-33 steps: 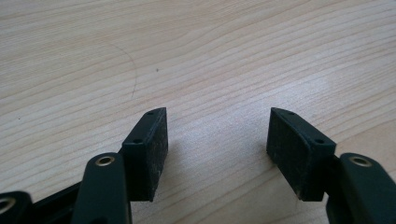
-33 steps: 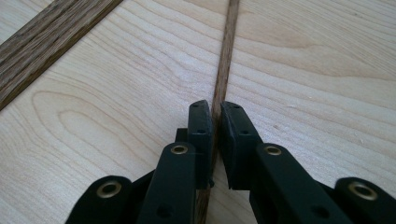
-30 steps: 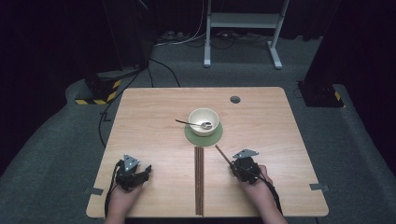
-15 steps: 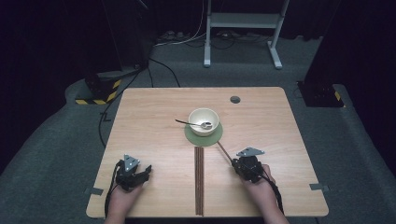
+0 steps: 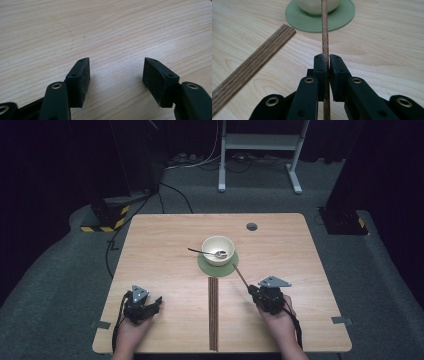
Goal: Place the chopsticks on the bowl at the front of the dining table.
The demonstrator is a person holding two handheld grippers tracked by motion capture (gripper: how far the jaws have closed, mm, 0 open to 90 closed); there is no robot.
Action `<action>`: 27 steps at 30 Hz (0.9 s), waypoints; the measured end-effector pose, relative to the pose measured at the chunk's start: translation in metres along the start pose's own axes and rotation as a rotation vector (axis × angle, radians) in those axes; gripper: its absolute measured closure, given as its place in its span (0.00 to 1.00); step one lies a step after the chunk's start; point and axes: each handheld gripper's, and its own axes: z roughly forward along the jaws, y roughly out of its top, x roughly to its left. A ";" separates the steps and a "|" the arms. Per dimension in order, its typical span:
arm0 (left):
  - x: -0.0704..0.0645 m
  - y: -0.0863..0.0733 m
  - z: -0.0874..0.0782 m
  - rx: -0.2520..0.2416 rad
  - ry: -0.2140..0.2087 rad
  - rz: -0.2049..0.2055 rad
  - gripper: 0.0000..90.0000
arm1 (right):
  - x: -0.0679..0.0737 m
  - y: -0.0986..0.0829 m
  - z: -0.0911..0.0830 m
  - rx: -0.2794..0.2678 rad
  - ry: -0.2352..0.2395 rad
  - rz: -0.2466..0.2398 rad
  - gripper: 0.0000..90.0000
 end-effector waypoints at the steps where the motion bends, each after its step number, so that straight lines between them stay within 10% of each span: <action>1: 0.000 0.000 0.000 0.000 0.000 0.000 0.43 | 0.000 0.000 0.000 0.000 0.000 0.000 0.93; 15: 0.001 0.000 -0.003 0.053 -0.058 0.003 0.41 | 0.013 0.055 -0.018 -0.050 -0.057 -0.038 0.93; 27: -0.001 -0.001 -0.004 0.045 -0.075 -0.012 0.40 | 0.019 0.083 0.011 -0.012 -0.037 -0.055 0.93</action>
